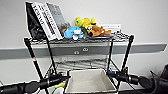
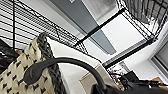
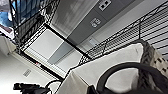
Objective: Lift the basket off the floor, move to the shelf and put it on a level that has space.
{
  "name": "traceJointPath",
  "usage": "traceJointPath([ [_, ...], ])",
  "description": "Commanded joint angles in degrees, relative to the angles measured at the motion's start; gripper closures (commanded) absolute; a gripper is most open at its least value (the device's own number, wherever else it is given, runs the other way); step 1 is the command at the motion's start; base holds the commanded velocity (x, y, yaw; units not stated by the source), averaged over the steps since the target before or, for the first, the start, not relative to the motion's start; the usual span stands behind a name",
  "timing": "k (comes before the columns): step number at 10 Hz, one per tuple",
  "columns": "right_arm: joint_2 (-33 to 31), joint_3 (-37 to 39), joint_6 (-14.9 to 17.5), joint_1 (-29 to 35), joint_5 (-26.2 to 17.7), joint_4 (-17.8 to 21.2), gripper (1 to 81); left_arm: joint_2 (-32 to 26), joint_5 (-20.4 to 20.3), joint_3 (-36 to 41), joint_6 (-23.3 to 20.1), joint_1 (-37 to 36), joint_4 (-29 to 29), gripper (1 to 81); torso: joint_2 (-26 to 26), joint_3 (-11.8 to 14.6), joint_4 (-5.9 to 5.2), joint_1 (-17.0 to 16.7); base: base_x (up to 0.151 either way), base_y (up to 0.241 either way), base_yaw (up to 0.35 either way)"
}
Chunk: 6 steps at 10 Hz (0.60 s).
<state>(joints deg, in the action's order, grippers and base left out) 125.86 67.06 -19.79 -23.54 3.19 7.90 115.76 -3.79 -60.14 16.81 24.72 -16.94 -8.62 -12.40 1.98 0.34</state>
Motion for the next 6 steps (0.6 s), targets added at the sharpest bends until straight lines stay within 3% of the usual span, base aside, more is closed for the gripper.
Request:
traceJointPath([
  [1, -0.84, -3.26, 0.1, 9.42, 1.99, 0.36, 81.1, -1.4, -1.13, 3.27, -0.11, -9.73, 0.42, 81.1, 0.0, 0.0, 0.0, 0.0, 0.121, 0.0, 0.0],
  [2, -1.02, -3.44, 0.01, 9.51, 1.99, 0.36, 81.1, -1.67, -1.3, 3.97, -0.11, -9.73, 0.42, 81.1, -0.02, 0.0, 0.0, 0.0, 0.121, 0.0, 0.0],
  [6, -1.54, -4.58, -1.13, 11.09, 1.82, 0.36, 81.1, -3.07, -1.57, 6.87, 0.41, -11.84, 0.42, 81.1, 0.02, -0.02, 0.0, 0.04, 0.0, 0.0, 0.0],
])
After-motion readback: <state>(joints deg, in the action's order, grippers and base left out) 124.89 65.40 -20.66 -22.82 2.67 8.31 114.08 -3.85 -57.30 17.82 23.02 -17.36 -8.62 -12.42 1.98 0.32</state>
